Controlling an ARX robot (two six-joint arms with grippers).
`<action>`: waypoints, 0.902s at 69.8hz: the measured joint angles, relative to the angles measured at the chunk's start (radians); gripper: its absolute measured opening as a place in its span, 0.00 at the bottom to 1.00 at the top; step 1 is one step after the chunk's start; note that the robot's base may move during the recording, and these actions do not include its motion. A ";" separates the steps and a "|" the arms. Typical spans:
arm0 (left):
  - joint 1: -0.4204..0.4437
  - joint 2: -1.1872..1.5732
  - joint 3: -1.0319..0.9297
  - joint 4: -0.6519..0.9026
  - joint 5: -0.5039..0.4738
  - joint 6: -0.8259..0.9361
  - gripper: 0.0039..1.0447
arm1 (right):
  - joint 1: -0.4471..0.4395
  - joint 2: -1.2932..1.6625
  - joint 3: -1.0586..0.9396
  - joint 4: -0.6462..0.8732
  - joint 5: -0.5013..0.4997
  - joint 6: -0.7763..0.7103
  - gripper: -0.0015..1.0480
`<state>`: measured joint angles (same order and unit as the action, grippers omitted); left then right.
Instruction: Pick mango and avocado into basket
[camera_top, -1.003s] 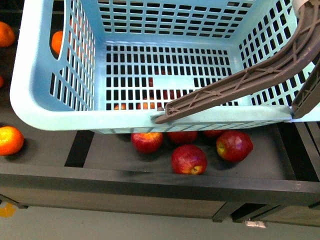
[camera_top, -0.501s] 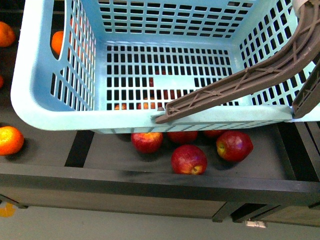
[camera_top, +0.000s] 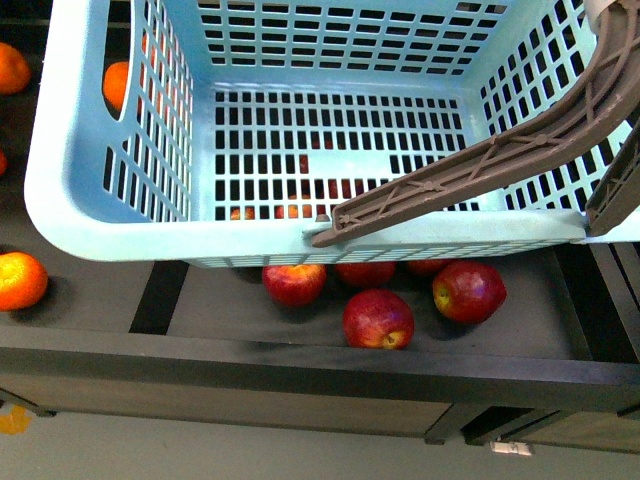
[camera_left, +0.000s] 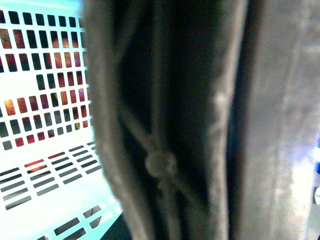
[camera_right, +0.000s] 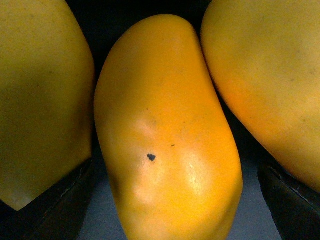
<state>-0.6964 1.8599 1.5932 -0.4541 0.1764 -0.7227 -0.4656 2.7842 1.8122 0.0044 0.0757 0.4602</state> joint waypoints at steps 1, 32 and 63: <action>0.000 0.000 0.000 0.000 0.000 0.000 0.12 | 0.000 0.003 0.003 -0.002 0.000 0.000 0.92; 0.000 0.000 0.000 0.000 0.000 0.000 0.12 | -0.017 0.026 0.026 -0.018 -0.009 0.004 0.63; 0.000 0.000 0.000 0.000 0.000 0.000 0.12 | -0.045 -0.166 -0.274 0.170 -0.098 -0.068 0.57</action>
<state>-0.6968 1.8599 1.5932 -0.4541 0.1764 -0.7227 -0.5106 2.6179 1.5387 0.1741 -0.0223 0.3923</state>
